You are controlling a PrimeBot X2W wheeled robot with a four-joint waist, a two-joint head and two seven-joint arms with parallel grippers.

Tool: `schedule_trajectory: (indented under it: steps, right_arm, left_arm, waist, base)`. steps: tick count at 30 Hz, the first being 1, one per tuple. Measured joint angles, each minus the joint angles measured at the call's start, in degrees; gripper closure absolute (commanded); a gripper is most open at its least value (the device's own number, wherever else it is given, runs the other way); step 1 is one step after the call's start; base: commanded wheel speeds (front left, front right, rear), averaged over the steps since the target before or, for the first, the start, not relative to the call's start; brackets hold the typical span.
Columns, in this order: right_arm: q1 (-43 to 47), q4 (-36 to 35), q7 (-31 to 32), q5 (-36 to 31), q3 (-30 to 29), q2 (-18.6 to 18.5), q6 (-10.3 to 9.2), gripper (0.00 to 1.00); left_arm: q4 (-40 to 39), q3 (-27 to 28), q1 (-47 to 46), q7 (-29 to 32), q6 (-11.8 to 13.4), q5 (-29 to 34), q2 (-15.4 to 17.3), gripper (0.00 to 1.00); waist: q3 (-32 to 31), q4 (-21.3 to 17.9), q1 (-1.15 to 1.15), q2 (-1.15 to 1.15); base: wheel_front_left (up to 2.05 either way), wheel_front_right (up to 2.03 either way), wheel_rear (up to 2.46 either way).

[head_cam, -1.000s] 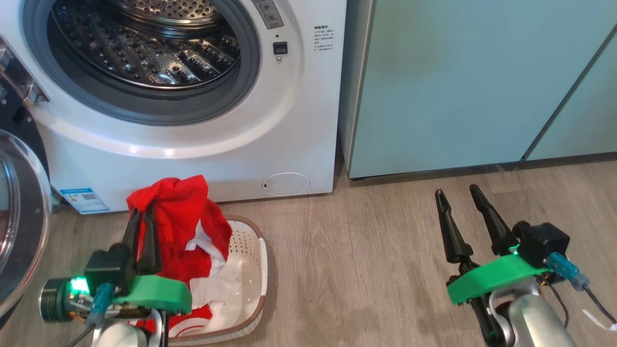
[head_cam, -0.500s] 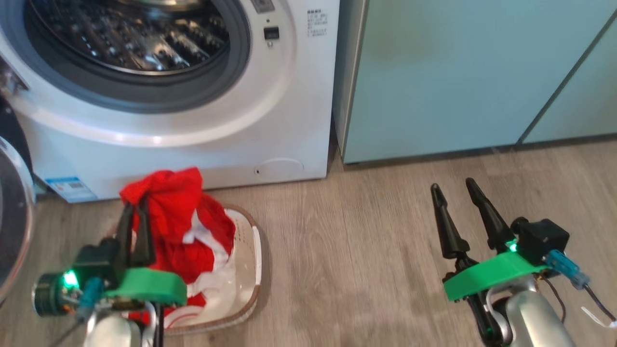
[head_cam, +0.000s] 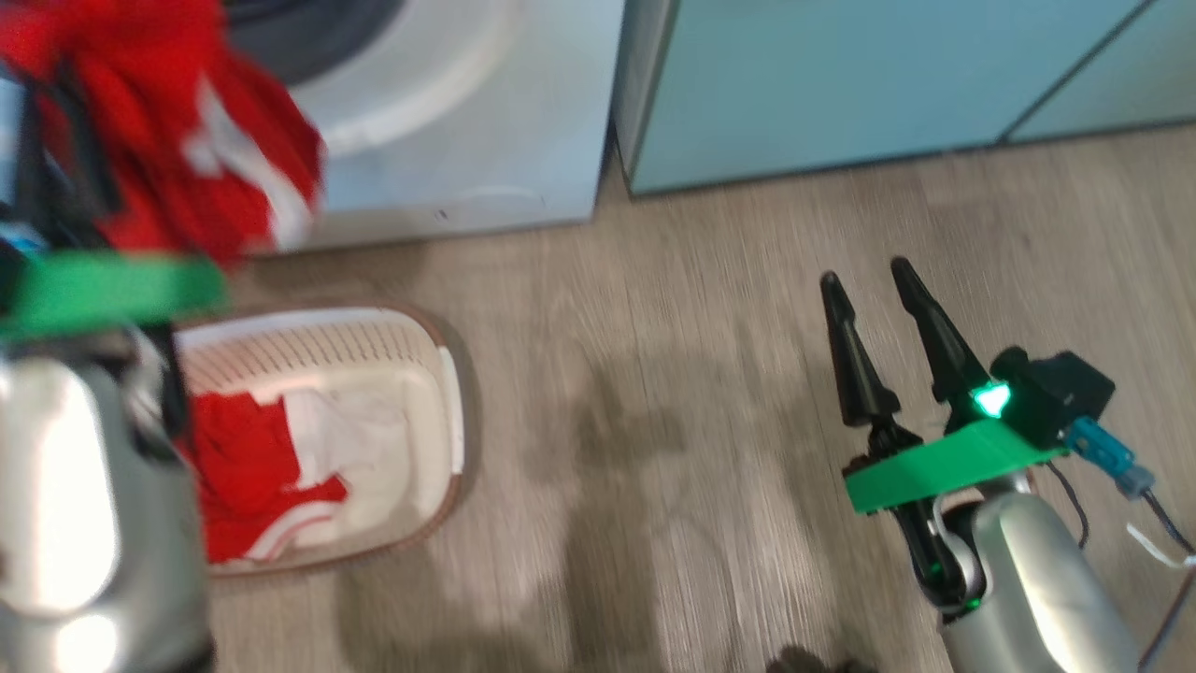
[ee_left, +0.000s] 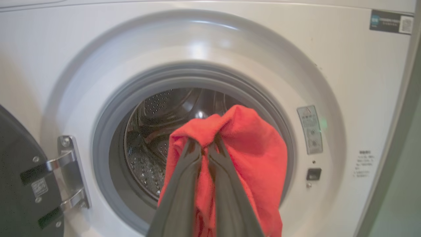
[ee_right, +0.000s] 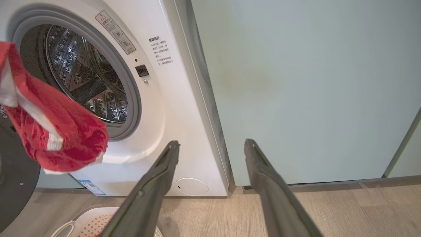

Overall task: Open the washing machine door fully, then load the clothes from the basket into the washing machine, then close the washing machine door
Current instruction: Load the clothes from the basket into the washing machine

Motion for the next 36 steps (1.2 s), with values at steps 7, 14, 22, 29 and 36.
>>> schedule_trajectory:
  steps: [7, 14, 22, 29, 36]
  right_arm:
    - [-3.9, -1.1, 0.0, 1.9, 1.5, 0.0, 0.00, 0.00]
    - [-6.7, -2.3, 0.0, 6.1, 2.9, 0.0, 0.00, 0.00]
    - [-9.5, -3.3, 0.0, 9.0, 4.6, 0.0, 0.00, 0.00]
    - [-9.8, -4.2, 0.0, 16.3, 4.9, 0.0, 0.00, 0.00]
    - [-12.6, -4.3, 0.0, 18.1, 7.6, 0.1, 0.00, 0.00]
  left_arm:
    - [2.6, 5.8, -18.8, -0.3, -0.1, 0.0, 3.8, 1.00]
    - [8.2, 7.3, -28.8, -0.3, -1.1, 1.4, 7.0, 1.00]
    - [17.9, 6.9, -40.0, -0.3, -3.1, 3.0, 12.5, 1.00]
    - [30.4, 2.6, -49.9, -0.3, -6.1, 6.9, 19.8, 1.00]
    - [38.6, -3.2, -63.5, -0.3, -8.3, 10.3, 24.1, 1.00]
  waist:
    - [8.5, -3.0, 0.01, 0.00]
    - [15.9, -6.1, 0.02, 0.00]
    - [23.5, -9.9, 0.01, 0.00]
    - [28.7, -12.2, 0.01, 0.00]
    - [32.3, -13.6, 0.01, 0.00]
  base:
    - [0.00, 0.00, 0.00]
    - [0.00, 0.00, 0.00]
    - [0.00, 0.00, 0.00]
    - [0.00, 0.00, 0.00]
    - [0.00, 0.00, 0.00]
